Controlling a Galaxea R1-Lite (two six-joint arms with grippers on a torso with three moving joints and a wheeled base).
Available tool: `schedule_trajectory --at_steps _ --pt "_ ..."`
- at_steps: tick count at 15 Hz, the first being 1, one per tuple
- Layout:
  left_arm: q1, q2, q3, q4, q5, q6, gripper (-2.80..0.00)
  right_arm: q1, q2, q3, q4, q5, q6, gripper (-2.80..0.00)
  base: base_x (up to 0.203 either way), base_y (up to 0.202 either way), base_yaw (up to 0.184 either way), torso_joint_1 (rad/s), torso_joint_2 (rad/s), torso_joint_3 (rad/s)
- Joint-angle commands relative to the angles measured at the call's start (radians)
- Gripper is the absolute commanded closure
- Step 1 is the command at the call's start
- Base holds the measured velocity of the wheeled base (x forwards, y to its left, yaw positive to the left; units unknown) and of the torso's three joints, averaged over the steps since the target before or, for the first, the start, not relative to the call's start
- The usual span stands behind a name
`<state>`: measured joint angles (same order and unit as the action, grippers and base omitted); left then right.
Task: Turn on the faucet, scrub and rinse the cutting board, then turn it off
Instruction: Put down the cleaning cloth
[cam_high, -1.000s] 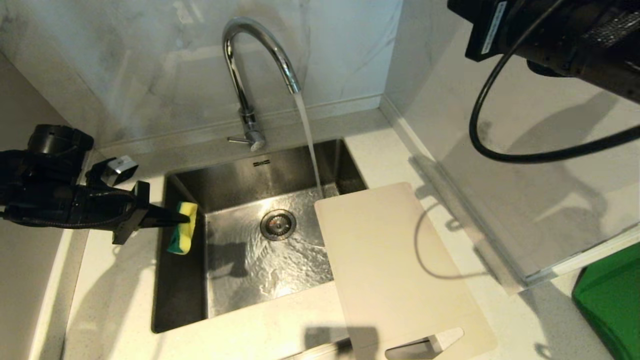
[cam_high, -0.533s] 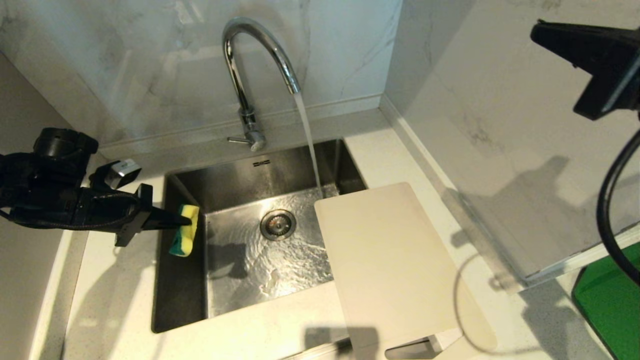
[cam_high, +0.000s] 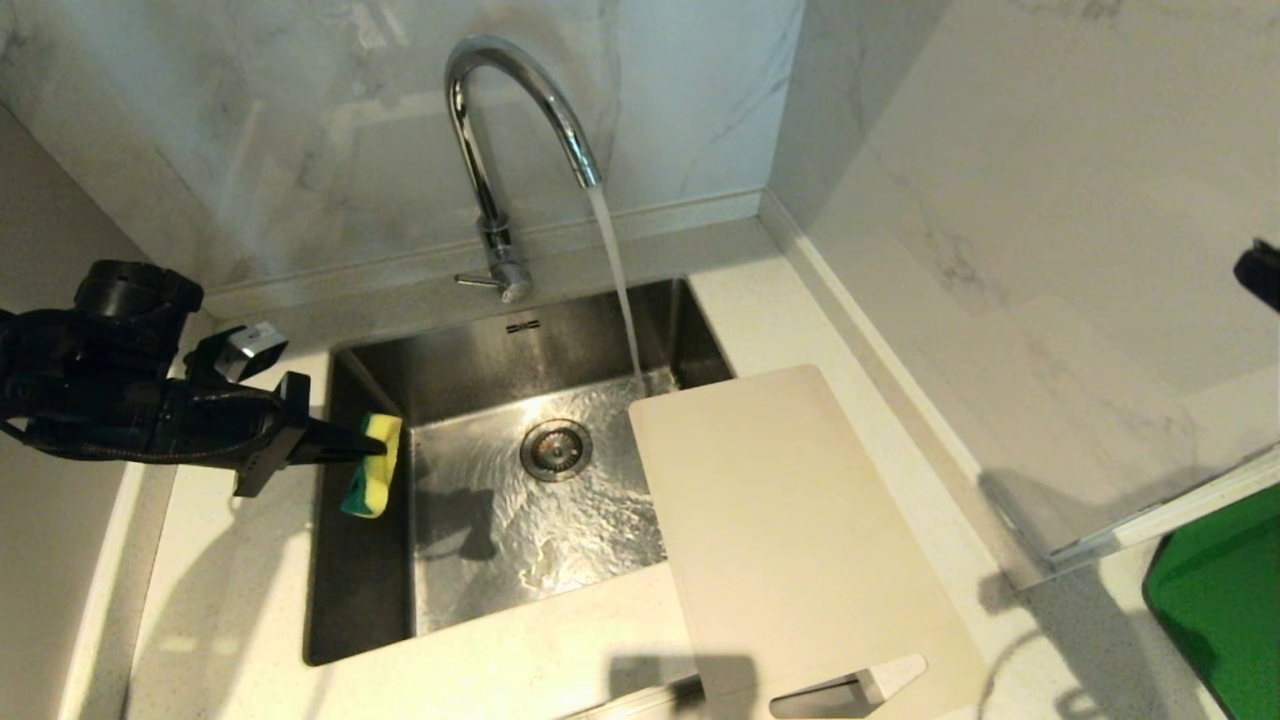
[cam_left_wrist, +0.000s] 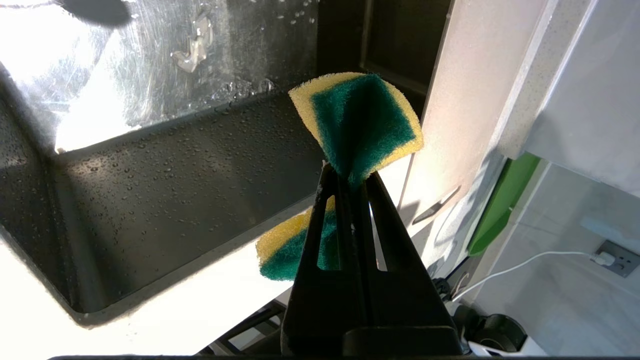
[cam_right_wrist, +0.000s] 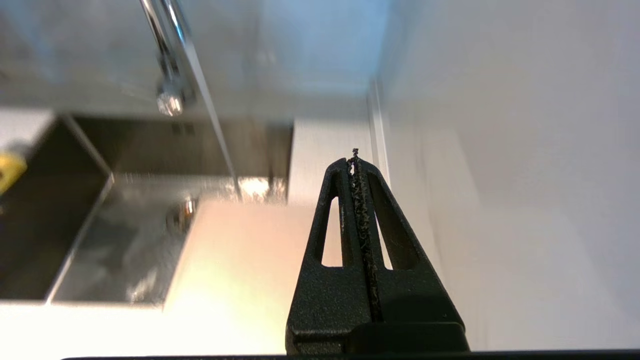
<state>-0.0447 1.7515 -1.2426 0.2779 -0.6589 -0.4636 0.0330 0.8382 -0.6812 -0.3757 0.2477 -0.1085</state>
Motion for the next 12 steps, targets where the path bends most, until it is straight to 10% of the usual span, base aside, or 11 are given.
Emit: schedule_trajectory --at_steps 1,12 --pt "0.0 -0.001 0.0 0.001 -0.004 -0.003 0.0 -0.039 -0.148 0.148 -0.003 0.001 0.023 0.0 0.0 0.0 0.0 0.0 0.0 0.0" --pt "-0.017 -0.001 0.011 -0.006 -0.007 -0.006 0.0 -0.154 -0.43 0.569 -0.001 0.013 0.067 0.0 0.0 0.0 0.0 0.0 0.0 0.0"
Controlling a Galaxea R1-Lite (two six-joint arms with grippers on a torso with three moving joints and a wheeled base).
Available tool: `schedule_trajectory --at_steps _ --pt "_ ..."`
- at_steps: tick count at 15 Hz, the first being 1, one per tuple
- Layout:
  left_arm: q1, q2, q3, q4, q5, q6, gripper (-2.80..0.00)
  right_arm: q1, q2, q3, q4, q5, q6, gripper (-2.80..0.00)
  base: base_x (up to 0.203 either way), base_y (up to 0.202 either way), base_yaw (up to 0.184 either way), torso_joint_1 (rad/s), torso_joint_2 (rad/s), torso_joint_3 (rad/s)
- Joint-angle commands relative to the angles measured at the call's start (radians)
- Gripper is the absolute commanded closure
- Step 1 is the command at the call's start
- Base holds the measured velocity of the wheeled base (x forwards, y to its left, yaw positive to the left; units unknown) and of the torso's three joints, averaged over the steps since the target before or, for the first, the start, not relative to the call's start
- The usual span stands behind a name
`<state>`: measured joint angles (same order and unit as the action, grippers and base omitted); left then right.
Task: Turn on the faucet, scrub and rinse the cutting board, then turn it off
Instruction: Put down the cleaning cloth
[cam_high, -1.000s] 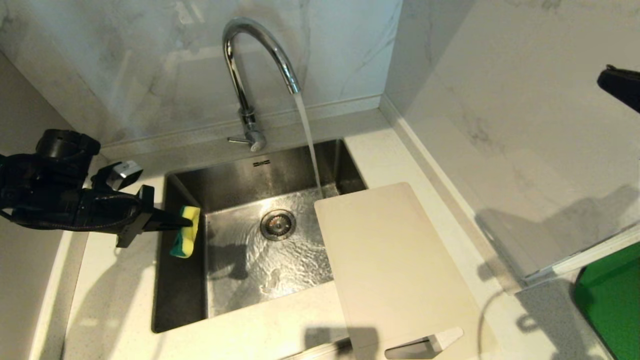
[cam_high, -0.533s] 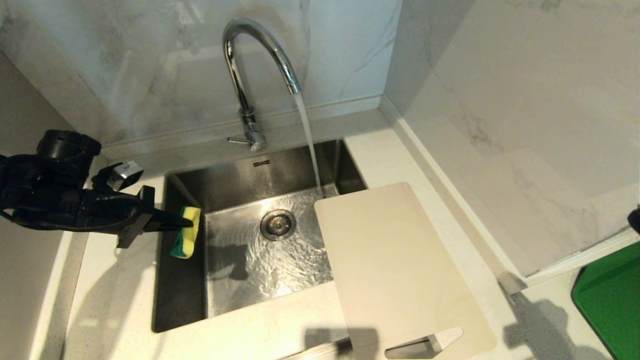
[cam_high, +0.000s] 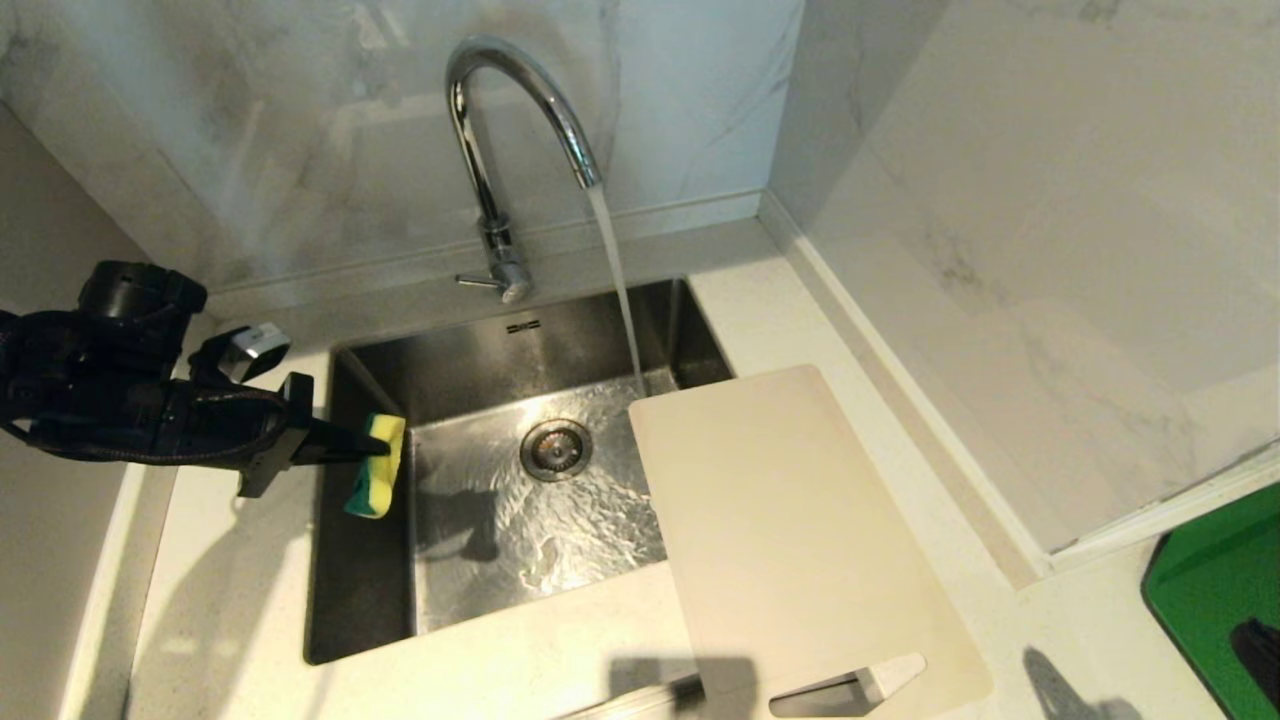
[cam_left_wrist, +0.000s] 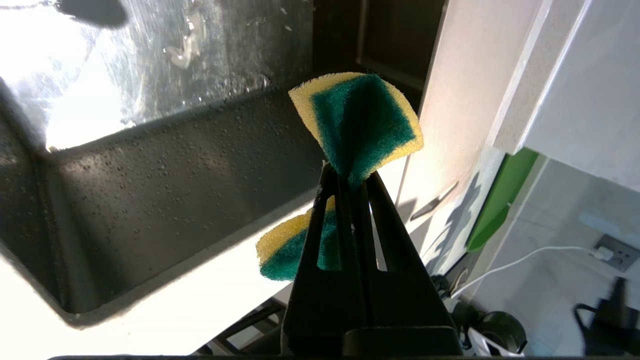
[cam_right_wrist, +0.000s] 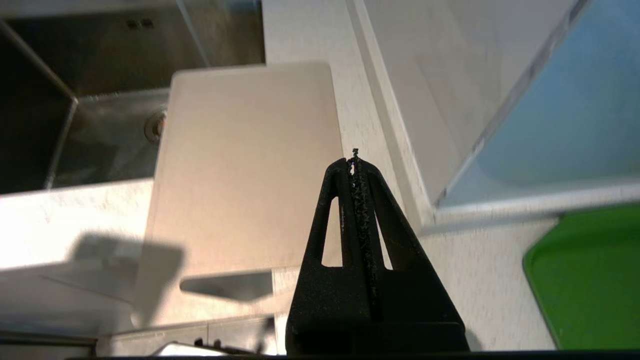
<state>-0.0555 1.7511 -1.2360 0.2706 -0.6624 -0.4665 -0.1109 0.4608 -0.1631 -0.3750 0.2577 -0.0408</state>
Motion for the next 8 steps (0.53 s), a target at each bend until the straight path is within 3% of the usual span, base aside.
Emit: schedule_trajectory --at_steps 1,4,8 --pt "-0.007 -0.002 0.004 0.001 -0.003 -0.003 0.0 -0.015 -0.079 0.088 -0.002 0.005 -0.004 0.0 0.0 0.0 0.0 0.0 0.0 0.0" --pt "-0.007 -0.001 0.004 0.001 -0.003 -0.001 0.0 -0.027 -0.166 0.162 0.049 0.005 -0.009 0.0 0.0 0.0 0.0 0.0 0.0 0.0" --pt "-0.006 0.001 0.004 -0.01 -0.002 -0.001 0.0 -0.031 -0.175 0.165 0.2 -0.101 -0.089 0.0 0.0 0.0 0.0 0.0 0.0 0.0"
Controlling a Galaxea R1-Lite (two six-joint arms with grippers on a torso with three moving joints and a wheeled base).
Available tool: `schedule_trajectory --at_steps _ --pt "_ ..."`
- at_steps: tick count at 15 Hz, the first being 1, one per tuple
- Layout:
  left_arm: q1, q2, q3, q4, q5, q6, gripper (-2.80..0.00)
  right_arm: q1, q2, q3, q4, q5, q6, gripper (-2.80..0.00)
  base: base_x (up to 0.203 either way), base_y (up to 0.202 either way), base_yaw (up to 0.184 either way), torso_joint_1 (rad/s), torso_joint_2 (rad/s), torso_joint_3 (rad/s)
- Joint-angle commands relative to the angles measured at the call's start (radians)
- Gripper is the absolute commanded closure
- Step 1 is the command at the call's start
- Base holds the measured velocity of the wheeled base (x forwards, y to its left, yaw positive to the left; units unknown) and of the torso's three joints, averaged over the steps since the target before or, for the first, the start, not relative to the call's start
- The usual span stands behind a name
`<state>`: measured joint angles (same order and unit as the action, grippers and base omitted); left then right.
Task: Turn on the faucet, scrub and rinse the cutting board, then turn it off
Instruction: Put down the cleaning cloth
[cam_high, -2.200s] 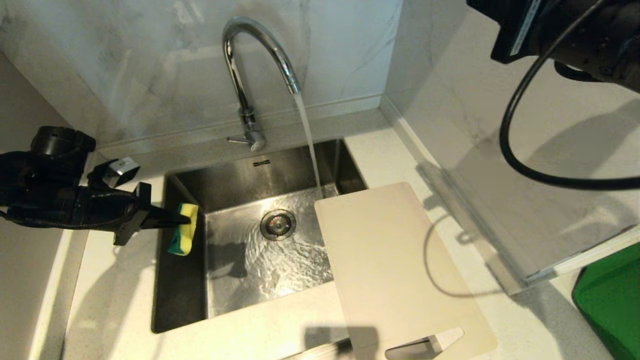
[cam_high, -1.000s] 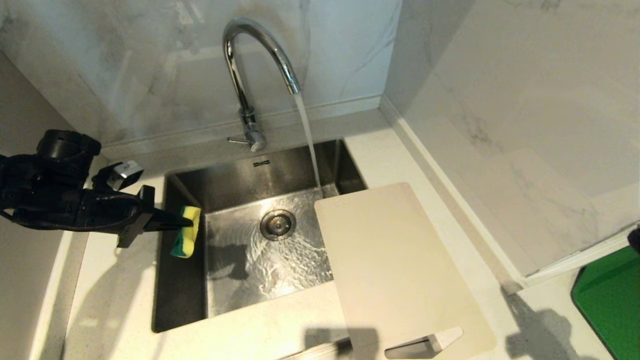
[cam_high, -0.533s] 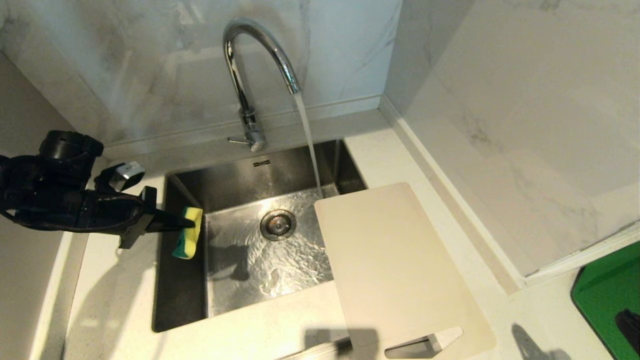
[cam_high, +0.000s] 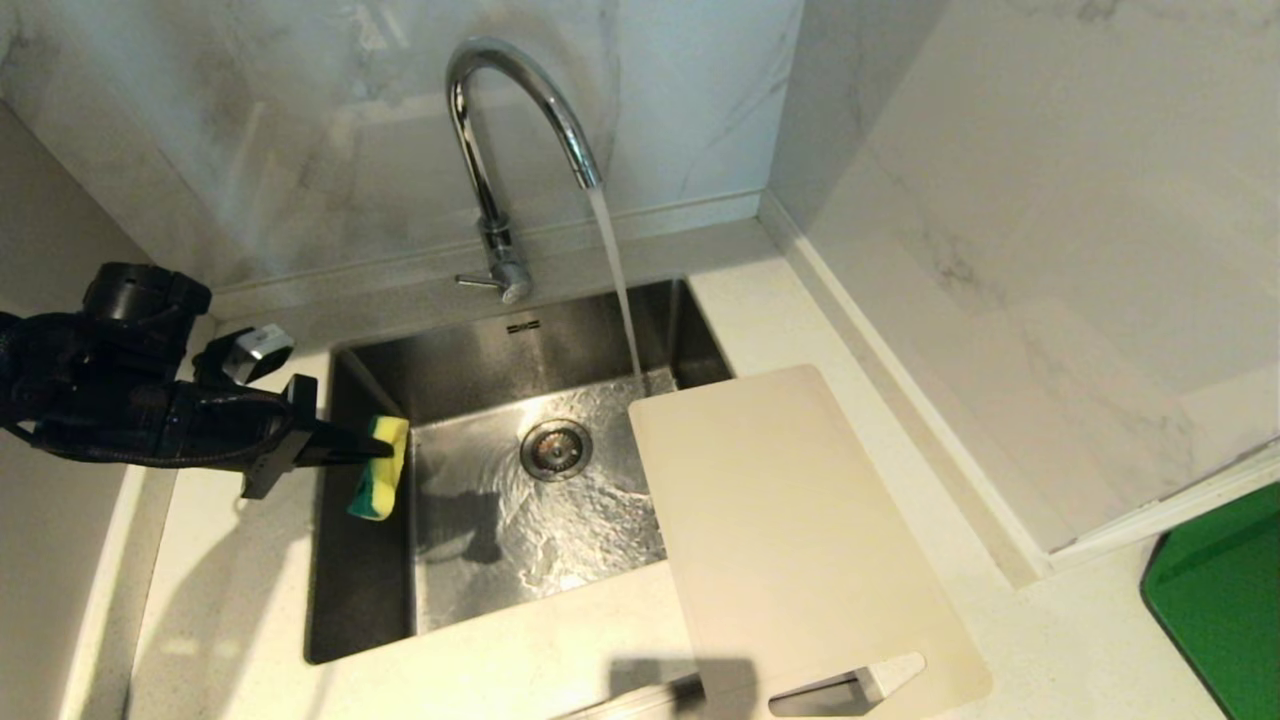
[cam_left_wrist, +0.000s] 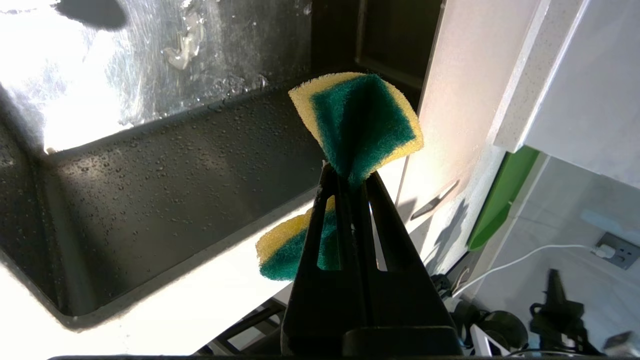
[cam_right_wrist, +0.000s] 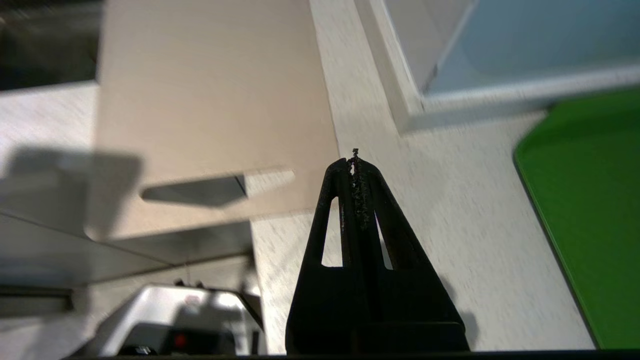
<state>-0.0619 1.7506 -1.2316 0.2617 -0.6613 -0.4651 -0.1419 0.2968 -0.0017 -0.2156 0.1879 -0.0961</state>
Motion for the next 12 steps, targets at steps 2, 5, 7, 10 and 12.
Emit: schedule_trajectory --at_steps 2,5,7,10,12 --pt "0.001 0.0 0.0 -0.001 -0.003 -0.003 0.0 -0.001 -0.011 0.003 0.089 -0.089 -0.07 0.0 0.0 0.0 0.0 0.0 0.0 0.0" --pt "0.001 -0.001 -0.001 -0.002 -0.003 -0.002 0.0 0.002 -0.011 0.003 0.197 -0.122 -0.102 0.0 0.0 0.0 0.0 0.0 0.0 0.0" --pt "0.001 -0.008 0.0 -0.002 -0.003 -0.003 0.0 0.002 -0.011 0.003 0.219 -0.126 -0.117 0.0 0.0 0.0 0.0 0.0 0.0 0.0" --pt "-0.01 -0.002 0.001 -0.002 -0.003 -0.003 0.0 0.002 -0.011 0.003 0.223 -0.127 -0.106 0.0 0.0 0.0 0.0 0.0 0.0 0.0" --pt "-0.01 0.0 0.001 -0.002 -0.003 -0.003 0.0 0.027 -0.011 0.003 0.228 -0.126 -0.096 0.0 0.0 0.0 0.0 0.0 0.0 0.0"
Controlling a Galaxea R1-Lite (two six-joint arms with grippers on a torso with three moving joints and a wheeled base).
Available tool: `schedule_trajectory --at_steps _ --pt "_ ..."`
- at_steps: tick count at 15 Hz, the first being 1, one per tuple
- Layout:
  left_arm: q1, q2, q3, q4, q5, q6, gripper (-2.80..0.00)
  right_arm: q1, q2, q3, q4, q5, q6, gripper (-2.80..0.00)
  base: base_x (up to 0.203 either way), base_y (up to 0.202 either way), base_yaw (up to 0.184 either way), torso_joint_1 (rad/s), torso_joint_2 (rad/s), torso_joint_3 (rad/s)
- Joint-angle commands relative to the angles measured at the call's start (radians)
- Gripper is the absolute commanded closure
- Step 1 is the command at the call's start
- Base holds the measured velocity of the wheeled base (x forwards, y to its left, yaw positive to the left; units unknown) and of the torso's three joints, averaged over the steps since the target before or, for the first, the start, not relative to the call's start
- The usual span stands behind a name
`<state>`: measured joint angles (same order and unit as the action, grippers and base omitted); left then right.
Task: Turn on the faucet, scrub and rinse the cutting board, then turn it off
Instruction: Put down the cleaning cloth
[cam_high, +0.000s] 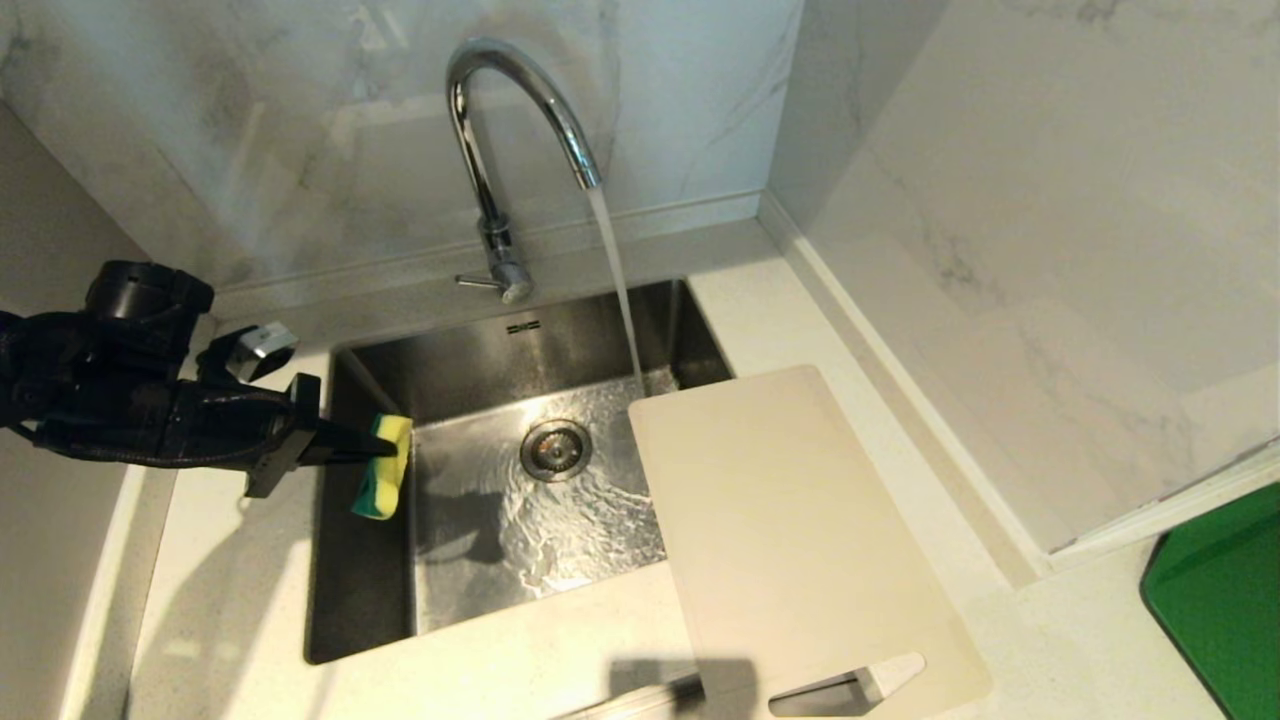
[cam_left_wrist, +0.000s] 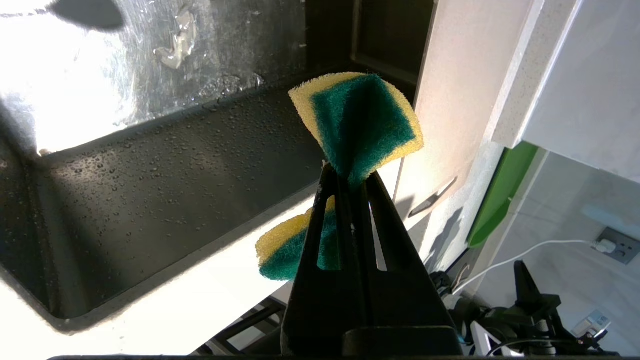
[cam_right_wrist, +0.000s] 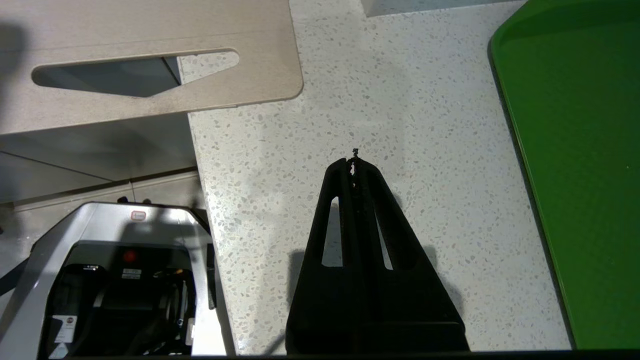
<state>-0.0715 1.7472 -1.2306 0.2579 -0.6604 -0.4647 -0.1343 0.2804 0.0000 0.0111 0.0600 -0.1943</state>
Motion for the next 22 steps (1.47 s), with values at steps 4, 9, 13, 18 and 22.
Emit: schedule_trajectory --at_steps 4,9,13,18,22 --pt "-0.005 0.006 0.005 0.0 -0.004 -0.003 0.0 0.115 -0.08 0.002 0.001 0.001 0.029 0.0 0.0 0.0 0.0 0.0 0.0 0.0" --pt "-0.005 0.005 0.008 0.0 -0.002 -0.002 0.0 0.13 -0.194 0.002 0.001 0.0 0.055 0.0 0.0 0.0 0.0 0.0 0.0 0.0" --pt "-0.005 -0.004 0.024 -0.018 -0.002 -0.002 0.0 0.131 -0.28 0.002 -0.003 -0.034 0.099 0.0 0.0 0.0 0.0 0.0 0.0 0.0" --pt "-0.01 0.003 0.025 -0.022 -0.002 0.0 0.0 0.131 -0.279 0.002 -0.011 -0.063 0.202 0.0 0.0 0.0 0.0 0.0 0.0 0.0" --pt "-0.01 0.0 0.023 -0.022 -0.001 0.004 0.0 0.131 -0.279 0.002 -0.011 -0.063 0.203 0.0 0.0 0.0 0.0 0.0 0.0 0.0"
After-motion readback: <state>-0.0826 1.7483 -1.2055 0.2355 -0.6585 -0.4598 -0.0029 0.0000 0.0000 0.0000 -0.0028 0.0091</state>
